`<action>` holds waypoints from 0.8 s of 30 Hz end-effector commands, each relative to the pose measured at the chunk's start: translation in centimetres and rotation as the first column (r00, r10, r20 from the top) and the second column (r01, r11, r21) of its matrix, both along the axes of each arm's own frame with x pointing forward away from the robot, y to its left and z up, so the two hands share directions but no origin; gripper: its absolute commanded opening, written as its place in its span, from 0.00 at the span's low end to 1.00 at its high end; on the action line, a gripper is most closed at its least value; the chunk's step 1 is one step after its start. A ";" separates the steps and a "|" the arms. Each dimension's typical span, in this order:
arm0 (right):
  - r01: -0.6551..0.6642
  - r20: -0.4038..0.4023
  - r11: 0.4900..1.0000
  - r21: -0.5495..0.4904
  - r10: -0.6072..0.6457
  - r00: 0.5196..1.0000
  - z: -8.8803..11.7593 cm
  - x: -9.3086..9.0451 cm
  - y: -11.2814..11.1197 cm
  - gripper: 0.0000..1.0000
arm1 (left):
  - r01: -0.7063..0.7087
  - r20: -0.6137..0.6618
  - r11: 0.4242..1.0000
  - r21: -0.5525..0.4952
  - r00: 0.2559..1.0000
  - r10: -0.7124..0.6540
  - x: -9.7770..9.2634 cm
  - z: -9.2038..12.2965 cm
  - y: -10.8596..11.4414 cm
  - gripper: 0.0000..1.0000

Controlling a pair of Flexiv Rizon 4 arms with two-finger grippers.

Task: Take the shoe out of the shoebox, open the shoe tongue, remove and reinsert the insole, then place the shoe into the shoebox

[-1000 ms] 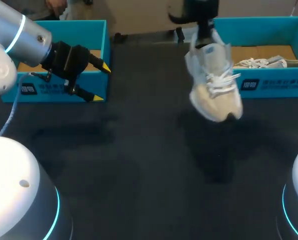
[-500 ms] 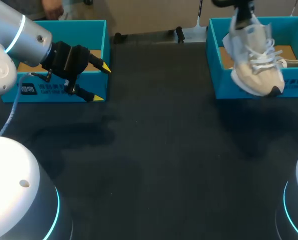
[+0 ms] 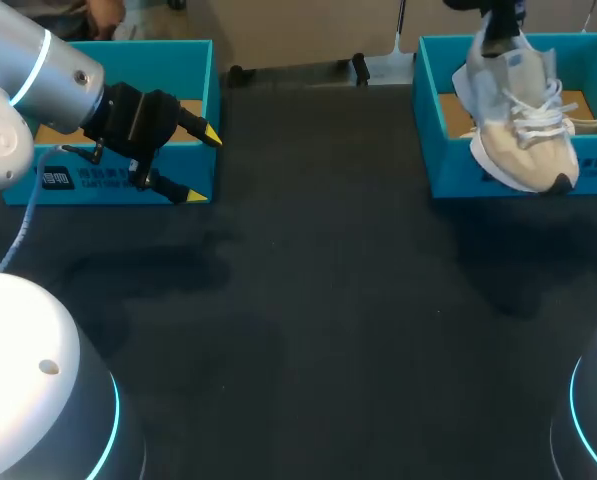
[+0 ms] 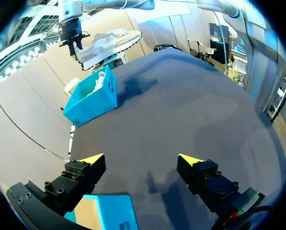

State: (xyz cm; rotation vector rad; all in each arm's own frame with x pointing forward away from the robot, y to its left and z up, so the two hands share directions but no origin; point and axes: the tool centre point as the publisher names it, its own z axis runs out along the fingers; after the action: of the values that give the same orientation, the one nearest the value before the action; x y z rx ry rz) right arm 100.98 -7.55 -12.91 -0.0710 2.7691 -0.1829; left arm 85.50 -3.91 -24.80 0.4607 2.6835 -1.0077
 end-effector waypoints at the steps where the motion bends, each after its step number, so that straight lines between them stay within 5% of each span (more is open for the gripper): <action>1: 0.000 -0.001 1.000 0.000 0.000 1.000 0.1 0.0 0.0 0.00 | -0.001 0.001 1.000 0.004 1.000 0.001 -0.1 0.0 0.0 1.00; 7: 0.000 -0.001 1.000 0.000 0.000 1.000 0.1 0.0 0.0 0.00 | -0.001 0.001 1.000 0.004 1.000 0.001 -0.1 0.0 0.0 1.00; 24: -0.098 -0.064 0.994 -0.044 0.095 0.993 -1.1 9.1 -10.2 0.00 | -0.001 0.001 1.000 0.004 1.000 0.001 -0.1 0.0 0.0 1.00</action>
State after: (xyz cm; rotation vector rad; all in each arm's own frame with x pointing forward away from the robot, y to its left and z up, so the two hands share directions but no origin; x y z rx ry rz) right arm 107.97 -16.69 -14.19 -0.2186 2.7769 -0.2441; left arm 85.51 -3.90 -24.80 0.4606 2.6835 -1.0076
